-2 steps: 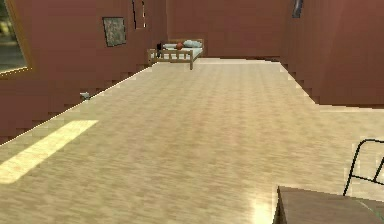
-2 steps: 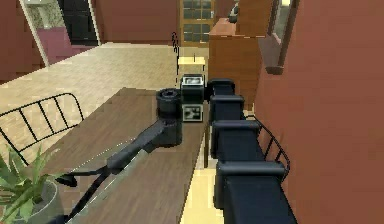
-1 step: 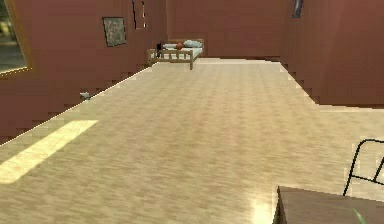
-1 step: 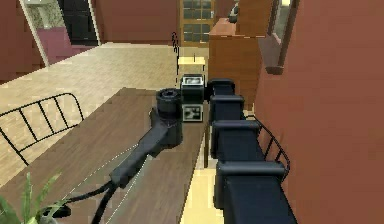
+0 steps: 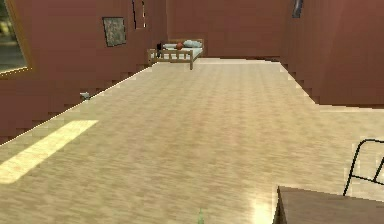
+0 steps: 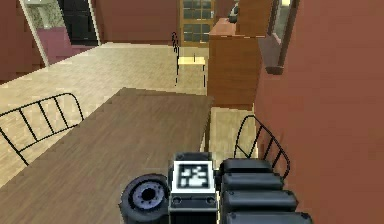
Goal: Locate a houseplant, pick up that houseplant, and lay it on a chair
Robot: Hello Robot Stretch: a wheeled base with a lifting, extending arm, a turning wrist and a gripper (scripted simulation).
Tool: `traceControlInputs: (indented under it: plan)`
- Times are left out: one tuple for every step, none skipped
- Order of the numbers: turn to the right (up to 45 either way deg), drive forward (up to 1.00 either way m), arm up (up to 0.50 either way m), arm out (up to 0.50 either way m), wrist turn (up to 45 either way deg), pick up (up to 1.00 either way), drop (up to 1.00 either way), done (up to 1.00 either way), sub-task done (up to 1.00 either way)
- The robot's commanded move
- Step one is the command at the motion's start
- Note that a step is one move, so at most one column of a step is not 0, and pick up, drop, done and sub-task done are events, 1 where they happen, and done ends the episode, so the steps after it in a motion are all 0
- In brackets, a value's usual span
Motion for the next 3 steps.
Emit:
traceControlInputs:
  plan:
    - [-36.0,0.00,0.00,0.00,0.0,0.00,0.00,0.00,0.00]
    - [0.0,0.40,0.00,0.00,0.0,0.00,0.00,0.00,0.00]
    - [45.0,0.00,0.00,0.00,0.0,0.00,0.00,0.00,0.00]
